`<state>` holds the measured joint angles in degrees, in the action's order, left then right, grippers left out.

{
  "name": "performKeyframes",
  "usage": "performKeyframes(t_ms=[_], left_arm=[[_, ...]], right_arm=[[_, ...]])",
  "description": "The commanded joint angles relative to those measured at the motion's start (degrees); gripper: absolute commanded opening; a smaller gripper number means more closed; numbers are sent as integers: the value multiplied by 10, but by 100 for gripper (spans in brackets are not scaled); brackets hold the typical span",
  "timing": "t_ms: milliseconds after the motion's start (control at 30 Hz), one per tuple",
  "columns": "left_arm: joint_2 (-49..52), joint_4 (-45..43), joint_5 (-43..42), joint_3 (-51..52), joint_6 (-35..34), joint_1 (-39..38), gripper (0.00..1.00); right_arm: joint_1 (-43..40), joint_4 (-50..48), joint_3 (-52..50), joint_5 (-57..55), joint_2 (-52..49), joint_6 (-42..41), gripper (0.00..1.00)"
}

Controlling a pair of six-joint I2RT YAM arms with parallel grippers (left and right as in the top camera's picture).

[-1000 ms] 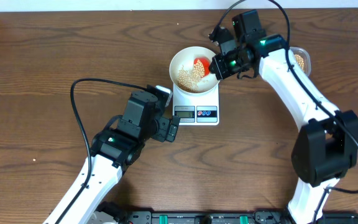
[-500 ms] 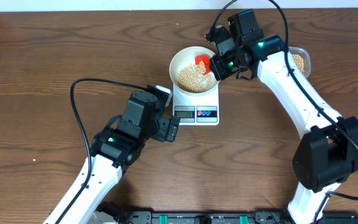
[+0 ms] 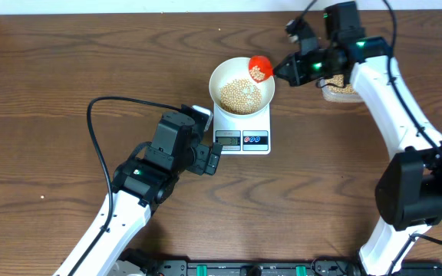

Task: Scoop item into bowl and weigh 50g on scale
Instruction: 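Tilt the red scoop over the bowl to pour soybeans, then shake the tilted scoop over the bowl to empty it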

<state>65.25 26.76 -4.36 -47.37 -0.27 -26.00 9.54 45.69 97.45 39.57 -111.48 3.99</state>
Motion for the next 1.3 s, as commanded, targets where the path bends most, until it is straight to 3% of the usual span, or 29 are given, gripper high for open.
performKeyframes(t_ms=[0, 467, 1267], left_arm=[[2, 1, -1, 1, -9, -1, 95], [2, 1, -1, 1, -9, -1, 95], [2, 1, -1, 1, -9, -1, 95]], right_arm=[[-14, 3, 11, 119, 10, 11, 1], [-8, 19, 11, 125, 10, 40, 1], [145, 4, 11, -294, 10, 120, 1]])
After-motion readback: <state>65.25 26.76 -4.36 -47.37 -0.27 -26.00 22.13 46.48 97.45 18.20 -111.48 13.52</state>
